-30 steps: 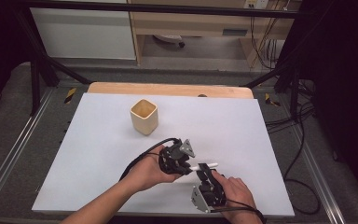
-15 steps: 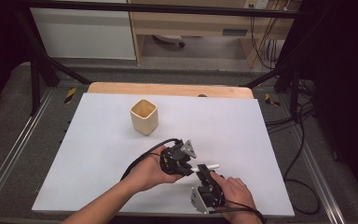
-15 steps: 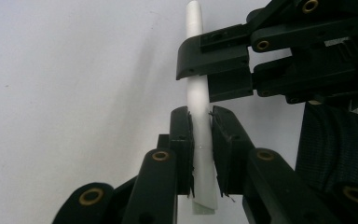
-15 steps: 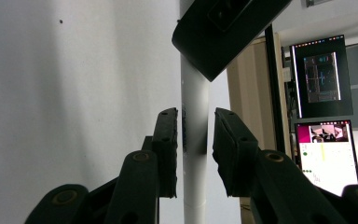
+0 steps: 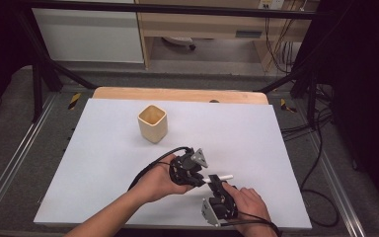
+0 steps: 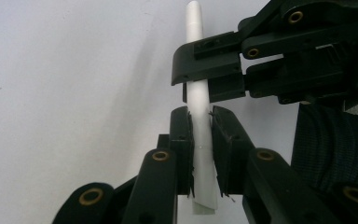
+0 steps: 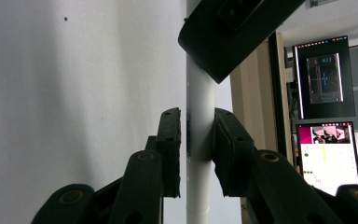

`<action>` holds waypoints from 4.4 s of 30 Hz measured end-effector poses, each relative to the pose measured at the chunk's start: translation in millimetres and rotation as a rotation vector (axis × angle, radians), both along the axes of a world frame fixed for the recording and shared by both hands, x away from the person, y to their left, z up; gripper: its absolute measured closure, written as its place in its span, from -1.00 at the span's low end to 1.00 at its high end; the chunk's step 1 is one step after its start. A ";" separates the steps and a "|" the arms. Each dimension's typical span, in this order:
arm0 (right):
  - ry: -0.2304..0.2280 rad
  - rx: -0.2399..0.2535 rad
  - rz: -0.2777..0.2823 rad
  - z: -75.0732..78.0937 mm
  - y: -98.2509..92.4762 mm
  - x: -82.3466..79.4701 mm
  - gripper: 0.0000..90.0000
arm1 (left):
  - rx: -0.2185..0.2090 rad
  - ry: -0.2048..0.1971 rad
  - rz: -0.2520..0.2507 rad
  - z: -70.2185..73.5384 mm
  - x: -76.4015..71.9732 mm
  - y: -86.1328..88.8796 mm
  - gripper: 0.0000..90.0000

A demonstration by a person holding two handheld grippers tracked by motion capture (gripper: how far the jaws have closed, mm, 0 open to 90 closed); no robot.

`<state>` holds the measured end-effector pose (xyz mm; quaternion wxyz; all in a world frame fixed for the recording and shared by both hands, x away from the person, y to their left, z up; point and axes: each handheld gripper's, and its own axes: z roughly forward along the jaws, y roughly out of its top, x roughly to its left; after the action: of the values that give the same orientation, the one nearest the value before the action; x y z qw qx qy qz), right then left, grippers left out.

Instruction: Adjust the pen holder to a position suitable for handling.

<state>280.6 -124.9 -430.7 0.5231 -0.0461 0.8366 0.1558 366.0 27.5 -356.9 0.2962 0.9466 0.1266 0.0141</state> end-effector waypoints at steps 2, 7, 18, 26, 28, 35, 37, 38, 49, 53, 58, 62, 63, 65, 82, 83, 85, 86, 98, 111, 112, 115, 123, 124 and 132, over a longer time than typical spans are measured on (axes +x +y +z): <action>-0.001 -0.002 0.002 0.2 0.1 0.0 0.66 | 0.000 0.002 -0.001 -0.1 -0.1 0.0 0.76; 0.006 0.000 0.001 0.1 0.2 -0.5 0.72 | 0.002 0.006 -0.007 -0.7 -0.4 -0.4 0.76; 0.028 -0.007 0.007 -0.1 1.1 -0.5 0.74 | 0.000 0.024 -0.005 -3.5 0.1 0.6 0.75; 0.041 0.001 0.002 -0.4 -0.4 0.5 0.74 | -0.023 0.024 0.018 -5.9 0.9 2.0 0.65; 0.048 0.007 -0.008 -0.7 -0.6 0.6 0.74 | -0.032 0.016 0.035 -5.4 1.5 3.5 0.48; 0.066 0.033 -0.036 -2.7 -4.3 4.4 0.74 | -0.101 -0.022 0.073 -2.2 5.5 16.0 0.18; 0.069 0.030 -0.042 -3.5 -6.3 6.1 0.74 | -0.123 -0.027 0.107 -0.9 8.0 21.0 0.01; 0.076 0.030 -0.042 -3.8 -7.5 7.3 0.74 | -0.132 -0.036 0.119 -0.3 9.9 24.0 -0.04; 0.082 0.054 -0.098 -5.2 -15.9 14.8 0.74 | -0.277 -0.087 0.268 7.3 20.3 46.0 -0.39; 0.079 0.066 -0.115 -4.7 -17.9 16.2 0.74 | -0.279 -0.117 0.287 7.5 16.8 50.7 -0.56; 0.078 0.097 -0.133 -3.4 -21.5 17.0 0.74 | -0.313 -0.147 0.347 7.7 12.7 62.7 -0.66; 0.073 0.127 -0.141 -1.4 -24.3 16.4 0.74 | -0.380 -0.180 0.401 3.5 8.6 79.9 -0.67; 0.073 0.134 -0.141 -1.0 -24.5 16.2 0.74 | -0.408 -0.190 0.412 1.1 7.8 85.6 -0.67; 0.073 0.145 -0.139 -0.4 -24.1 15.8 0.74 | -0.442 -0.219 0.447 -4.6 6.5 95.8 -0.70; 0.076 0.169 -0.159 -3.0 -17.1 25.5 0.74 | -0.558 -0.422 0.728 -39.1 -10.6 181.4 -0.74; 0.079 0.169 -0.160 -2.8 -16.4 27.8 0.74 | -0.557 -0.420 0.741 -41.7 -10.6 185.8 -0.74; 0.078 0.167 -0.158 -1.7 -13.5 33.4 0.74 | -0.552 -0.421 0.754 -44.0 -10.6 192.7 -0.74; 0.076 0.157 -0.154 -0.5 -11.9 36.9 0.74 | -0.552 -0.427 0.761 -44.2 -10.7 195.5 -0.74; 0.071 0.227 -0.164 35.9 -1.9 89.0 0.74 | -0.548 -0.458 0.828 -49.1 -10.4 217.7 -0.74; 0.132 0.356 -0.132 48.9 18.1 109.5 0.74 | -0.544 -0.425 0.871 -56.8 -4.9 225.9 -0.75; 0.140 0.375 -0.134 49.3 18.1 111.8 0.74 | -0.542 -0.426 0.872 -56.9 -4.6 226.5 -0.75; 0.173 0.432 -0.142 50.9 16.3 120.0 0.74 | -0.539 -0.427 0.882 -58.2 -3.9 228.3 -0.75; 0.268 0.660 -0.198 59.6 5.2 142.9 0.75 | -0.529 -0.421 0.890 -61.3 -1.6 228.9 -0.75; 0.271 0.674 -0.202 60.6 4.2 144.8 0.75 | -0.530 -0.421 0.889 -61.5 -1.3 228.4 -0.75; 0.314 0.747 -0.207 63.1 4.4 158.0 0.75 | -0.514 -0.421 0.889 -63.2 0.5 228.2 -0.75</action>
<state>438.5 -120.4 -367.6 0.3827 0.2557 0.7924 0.4003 366.5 255.8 -420.1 0.5022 0.6759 0.4514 0.2952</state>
